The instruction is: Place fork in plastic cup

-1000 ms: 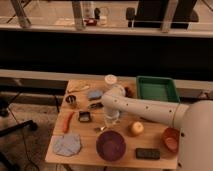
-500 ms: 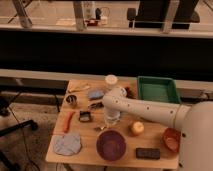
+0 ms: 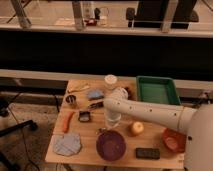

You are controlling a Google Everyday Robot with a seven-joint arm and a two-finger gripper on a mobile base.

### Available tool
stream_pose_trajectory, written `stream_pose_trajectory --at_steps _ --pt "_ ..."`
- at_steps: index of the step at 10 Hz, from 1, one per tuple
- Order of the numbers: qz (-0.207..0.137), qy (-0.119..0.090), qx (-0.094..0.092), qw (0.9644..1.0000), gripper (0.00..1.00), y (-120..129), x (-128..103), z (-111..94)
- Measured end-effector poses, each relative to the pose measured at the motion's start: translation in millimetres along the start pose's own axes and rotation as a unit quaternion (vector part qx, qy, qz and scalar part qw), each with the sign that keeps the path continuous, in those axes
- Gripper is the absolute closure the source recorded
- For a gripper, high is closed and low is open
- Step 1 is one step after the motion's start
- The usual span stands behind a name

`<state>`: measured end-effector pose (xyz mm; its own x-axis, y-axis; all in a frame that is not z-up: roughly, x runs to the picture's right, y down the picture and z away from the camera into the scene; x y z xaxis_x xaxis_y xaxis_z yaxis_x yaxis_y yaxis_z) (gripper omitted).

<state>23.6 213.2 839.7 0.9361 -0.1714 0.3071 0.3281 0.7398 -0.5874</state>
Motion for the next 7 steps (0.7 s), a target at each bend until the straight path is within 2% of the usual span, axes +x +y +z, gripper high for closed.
stream_pose_trajectory --at_steps 7 --pt "-0.004 -0.009 0.051 0.9986 0.98 -4 -11 -46"
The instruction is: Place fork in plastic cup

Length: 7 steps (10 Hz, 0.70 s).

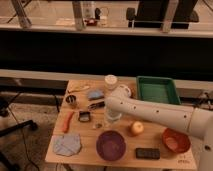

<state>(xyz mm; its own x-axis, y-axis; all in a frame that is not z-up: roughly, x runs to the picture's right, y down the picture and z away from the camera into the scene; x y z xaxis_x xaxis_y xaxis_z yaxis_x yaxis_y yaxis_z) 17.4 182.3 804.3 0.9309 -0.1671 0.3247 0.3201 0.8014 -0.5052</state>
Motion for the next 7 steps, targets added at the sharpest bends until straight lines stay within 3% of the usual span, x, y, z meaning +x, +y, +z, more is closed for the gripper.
stream_pose_trajectory --at_steps 7 --pt "-0.001 0.026 0.026 0.9993 0.98 -8 2 -44"
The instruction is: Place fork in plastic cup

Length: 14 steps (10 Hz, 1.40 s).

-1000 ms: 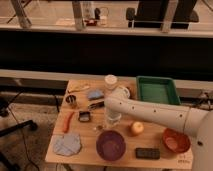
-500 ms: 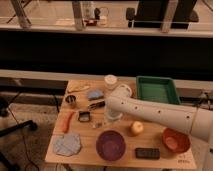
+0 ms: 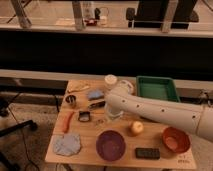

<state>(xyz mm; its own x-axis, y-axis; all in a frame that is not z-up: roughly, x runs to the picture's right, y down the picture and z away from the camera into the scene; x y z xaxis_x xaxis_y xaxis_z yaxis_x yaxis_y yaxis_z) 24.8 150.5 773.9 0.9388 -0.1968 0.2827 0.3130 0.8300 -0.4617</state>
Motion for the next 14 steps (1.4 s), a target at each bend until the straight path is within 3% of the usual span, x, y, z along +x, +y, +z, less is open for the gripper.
stream_pose_trajectory --at_steps 6,14 --pt "-0.010 0.019 0.009 0.9997 0.98 -12 19 -14" --pt "-0.029 0.051 0.002 0.9983 0.98 -53 49 -7"
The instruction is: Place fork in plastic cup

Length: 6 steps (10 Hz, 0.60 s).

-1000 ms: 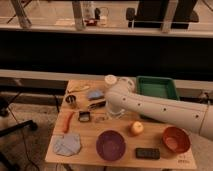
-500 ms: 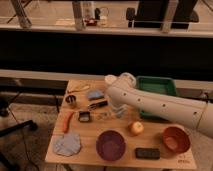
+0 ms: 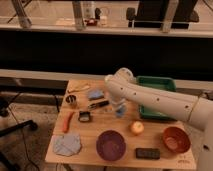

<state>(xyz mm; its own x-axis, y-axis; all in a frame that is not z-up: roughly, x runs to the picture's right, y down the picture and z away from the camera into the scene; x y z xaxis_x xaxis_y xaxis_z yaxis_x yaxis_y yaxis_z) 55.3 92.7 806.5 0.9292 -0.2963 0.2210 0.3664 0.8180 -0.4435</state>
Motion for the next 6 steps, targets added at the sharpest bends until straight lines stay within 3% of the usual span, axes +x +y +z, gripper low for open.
stream_pose_trajectory --at_steps 6 --pt "0.022 0.013 -0.010 0.9996 0.98 -2 31 11"
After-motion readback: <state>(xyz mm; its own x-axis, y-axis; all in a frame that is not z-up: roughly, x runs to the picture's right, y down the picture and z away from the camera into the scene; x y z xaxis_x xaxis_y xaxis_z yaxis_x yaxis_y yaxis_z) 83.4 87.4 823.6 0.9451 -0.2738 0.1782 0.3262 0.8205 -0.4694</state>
